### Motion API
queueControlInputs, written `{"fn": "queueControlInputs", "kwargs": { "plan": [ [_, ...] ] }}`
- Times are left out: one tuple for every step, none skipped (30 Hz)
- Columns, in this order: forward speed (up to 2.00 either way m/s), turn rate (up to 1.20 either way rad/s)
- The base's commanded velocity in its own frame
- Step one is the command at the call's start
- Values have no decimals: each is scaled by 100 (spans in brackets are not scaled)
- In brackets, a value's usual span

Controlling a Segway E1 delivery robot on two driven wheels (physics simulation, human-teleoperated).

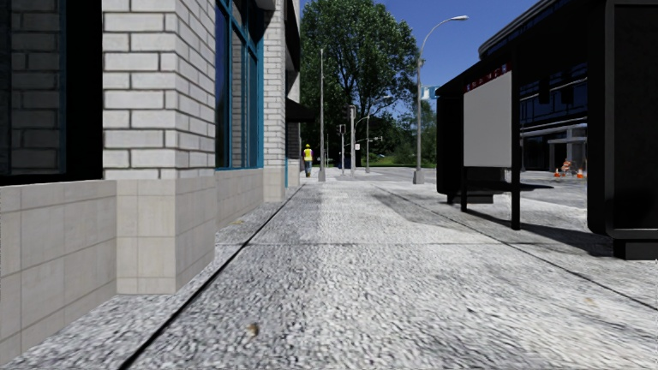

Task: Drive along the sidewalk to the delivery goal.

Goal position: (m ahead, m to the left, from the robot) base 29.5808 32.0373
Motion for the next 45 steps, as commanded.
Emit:
{"fn": "queueControlInputs", "kwargs": {
  "plan": [
    [200,0],
    [200,0],
    [200,0],
    [200,0],
    [200,0],
    [200,0],
    [200,0],
    [200,0],
    [200,0],
    [200,0],
    [200,0],
    [200,0],
    [200,0],
    [200,0],
    [200,0],
    [200,0],
    [200,0],
    [200,0],
    [200,0],
    [200,0],
    [200,0],
    [200,0],
    [200,0],
    [200,0],
    [200,0],
    [200,0],
    [200,0],
    [200,0],
    [200,0],
    [200,0],
    [200,0],
    [200,0],
    [200,0],
    [200,0],
    [200,0],
    [200,0],
    [200,0],
    [200,0],
    [200,0],
    [200,0],
    [200,0],
    [200,0],
    [200,0],
    [200,0],
    [200,0]
  ]
}}
